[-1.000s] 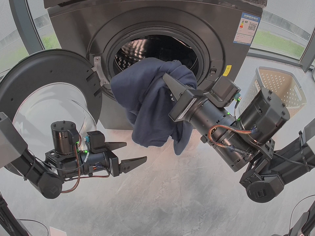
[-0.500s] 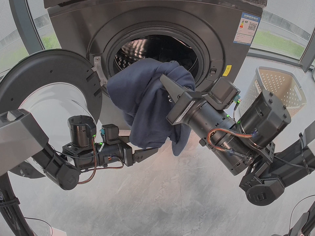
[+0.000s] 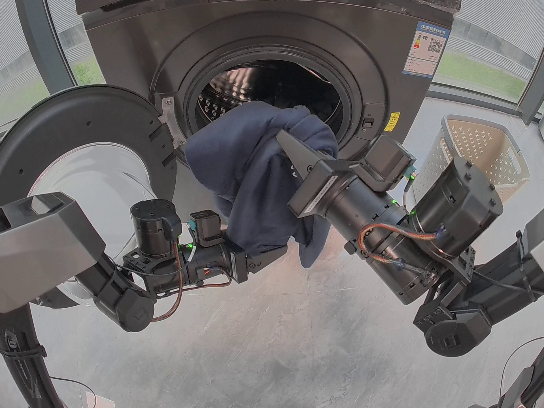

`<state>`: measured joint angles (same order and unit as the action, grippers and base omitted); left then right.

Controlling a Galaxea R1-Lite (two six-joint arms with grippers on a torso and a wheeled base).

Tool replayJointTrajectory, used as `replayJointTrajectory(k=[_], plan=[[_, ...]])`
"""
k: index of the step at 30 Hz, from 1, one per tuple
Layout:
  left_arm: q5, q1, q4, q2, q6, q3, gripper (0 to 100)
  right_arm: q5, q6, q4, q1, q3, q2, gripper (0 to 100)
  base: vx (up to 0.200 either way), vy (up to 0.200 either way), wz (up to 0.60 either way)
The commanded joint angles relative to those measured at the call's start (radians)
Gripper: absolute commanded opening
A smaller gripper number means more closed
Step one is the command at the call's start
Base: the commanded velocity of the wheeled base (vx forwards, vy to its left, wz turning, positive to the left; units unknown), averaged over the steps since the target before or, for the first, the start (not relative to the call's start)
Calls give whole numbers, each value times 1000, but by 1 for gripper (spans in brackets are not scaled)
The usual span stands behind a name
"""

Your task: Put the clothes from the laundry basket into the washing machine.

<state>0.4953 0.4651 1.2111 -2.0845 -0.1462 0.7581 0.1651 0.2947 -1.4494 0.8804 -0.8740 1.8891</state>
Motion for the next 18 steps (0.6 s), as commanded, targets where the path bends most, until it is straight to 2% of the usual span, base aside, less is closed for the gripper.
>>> replayJointTrajectory(k=[1,7,13,14,18], plan=[[-8,7,4,-17,-1,-2,0,-1,0,0,0,6,-2,0,0,0,0],[-29,10,19,-12,-1,-14,0,1,1,-2,-3,9,5,0,0,0,0],[-35,55,84,66,-3,-105,0,2,1,7,-18,35,7,0,0,0,0],[-37,61,85,76,-4,-118,0,2,1,7,-21,35,8,100,0,0,0],[-38,87,130,159,-12,-187,0,11,3,4,-40,53,31,100,0,0,0]])
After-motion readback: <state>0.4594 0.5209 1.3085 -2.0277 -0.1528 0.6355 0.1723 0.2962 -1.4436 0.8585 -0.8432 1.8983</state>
